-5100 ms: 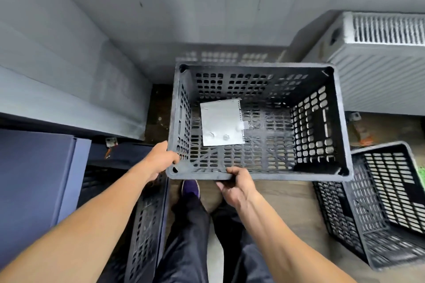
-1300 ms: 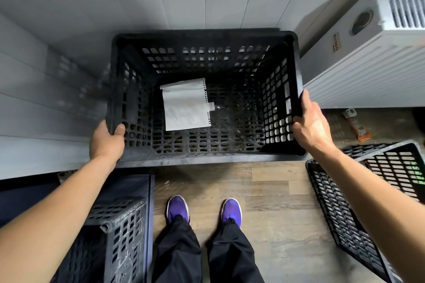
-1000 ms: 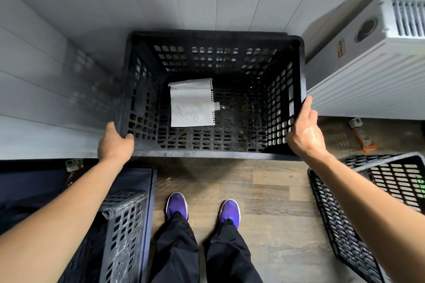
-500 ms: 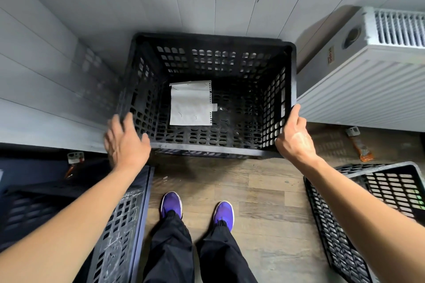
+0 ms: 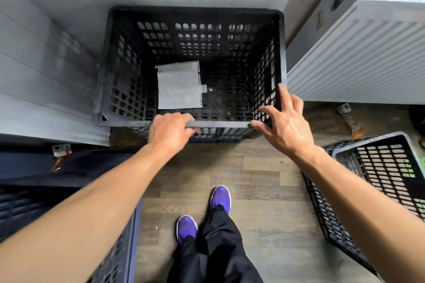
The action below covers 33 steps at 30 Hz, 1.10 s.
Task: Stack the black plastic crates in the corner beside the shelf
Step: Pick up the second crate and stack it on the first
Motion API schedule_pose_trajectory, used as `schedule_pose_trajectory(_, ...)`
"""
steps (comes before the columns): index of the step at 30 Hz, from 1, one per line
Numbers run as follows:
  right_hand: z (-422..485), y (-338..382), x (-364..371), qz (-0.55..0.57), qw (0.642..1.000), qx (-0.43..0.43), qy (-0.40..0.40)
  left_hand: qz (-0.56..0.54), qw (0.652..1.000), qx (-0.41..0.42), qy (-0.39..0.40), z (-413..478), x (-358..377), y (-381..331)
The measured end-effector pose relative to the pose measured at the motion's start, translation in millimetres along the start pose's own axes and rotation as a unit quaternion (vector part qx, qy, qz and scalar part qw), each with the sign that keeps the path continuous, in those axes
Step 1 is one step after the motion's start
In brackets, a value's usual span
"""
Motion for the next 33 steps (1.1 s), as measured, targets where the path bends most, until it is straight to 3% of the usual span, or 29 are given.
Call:
schedule_pose_trajectory(3, -3, 10, 11, -0.053, 0.995, -0.085, 0.029, 0.036, 0.998, -0.019, 0.037, 7, -3, 9)
schedule_pose_trajectory(7, 0, 15, 24, -0.012, 0.997, -0.053, 0.055, 0.075, 0.997, 0.022, 0.010, 6, 1, 14)
schedule_pose_trajectory(13, 13, 17, 36, -0.076, 0.996, 0.033, 0.023, 0.113, 0.992, 0.054, -0.018, 10, 3, 16)
schedule_pose_trajectory(19, 5, 17, 34, -0.112, 0.992, -0.025, -0.046, 0.119, 0.987, 0.070, -0.085, 0, 12, 17)
schedule_pose_trajectory(33, 10, 9, 33, -0.100, 0.994, -0.032, -0.012, 0.086, 0.994, 0.044, -0.056, 3, 14, 18)
Point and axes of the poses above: each hand's wrist, its own z-axis towards the middle knuckle, its own x-axis out of the palm, y = z × x, the point moved 5 cm from there along z, towards the middle knuckle, and after that the axes turned 1 degree about -x, right-handed, at the moved point
